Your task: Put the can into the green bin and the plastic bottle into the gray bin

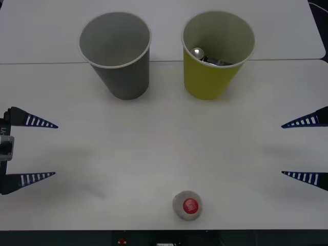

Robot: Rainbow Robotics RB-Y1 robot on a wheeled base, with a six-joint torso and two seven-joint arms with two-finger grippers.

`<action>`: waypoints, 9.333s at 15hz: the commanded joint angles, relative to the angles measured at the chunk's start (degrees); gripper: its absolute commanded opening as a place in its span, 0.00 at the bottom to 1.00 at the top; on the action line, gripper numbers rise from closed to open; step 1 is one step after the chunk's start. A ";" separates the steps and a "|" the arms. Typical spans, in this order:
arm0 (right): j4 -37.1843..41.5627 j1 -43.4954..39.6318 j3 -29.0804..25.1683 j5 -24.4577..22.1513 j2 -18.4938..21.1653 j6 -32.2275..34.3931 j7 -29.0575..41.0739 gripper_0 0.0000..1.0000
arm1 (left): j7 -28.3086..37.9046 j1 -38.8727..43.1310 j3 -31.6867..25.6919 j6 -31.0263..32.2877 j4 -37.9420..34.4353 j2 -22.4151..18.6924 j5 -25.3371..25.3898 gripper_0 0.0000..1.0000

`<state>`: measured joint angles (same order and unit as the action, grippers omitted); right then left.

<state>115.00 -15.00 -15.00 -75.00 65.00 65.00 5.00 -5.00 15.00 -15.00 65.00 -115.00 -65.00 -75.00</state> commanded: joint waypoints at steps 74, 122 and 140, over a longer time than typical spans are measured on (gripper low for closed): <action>-17.62 17.37 42.16 18.40 -19.56 -8.22 -18.71 0.00 | 0.00 0.00 0.00 0.00 0.00 0.00 0.00 1.00; -46.01 88.65 33.11 -42.42 -45.58 -2.07 71.11 0.00 | 0.00 0.00 0.00 0.00 0.00 0.00 0.00 1.00; -58.49 93.58 33.19 -44.27 -51.90 -10.86 66.19 1.00 | 0.00 0.00 0.00 0.00 0.00 0.00 0.00 1.00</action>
<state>56.51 78.58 18.19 -119.30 13.09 53.89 71.20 -5.00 15.00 -15.00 65.00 -115.00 -65.00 -75.00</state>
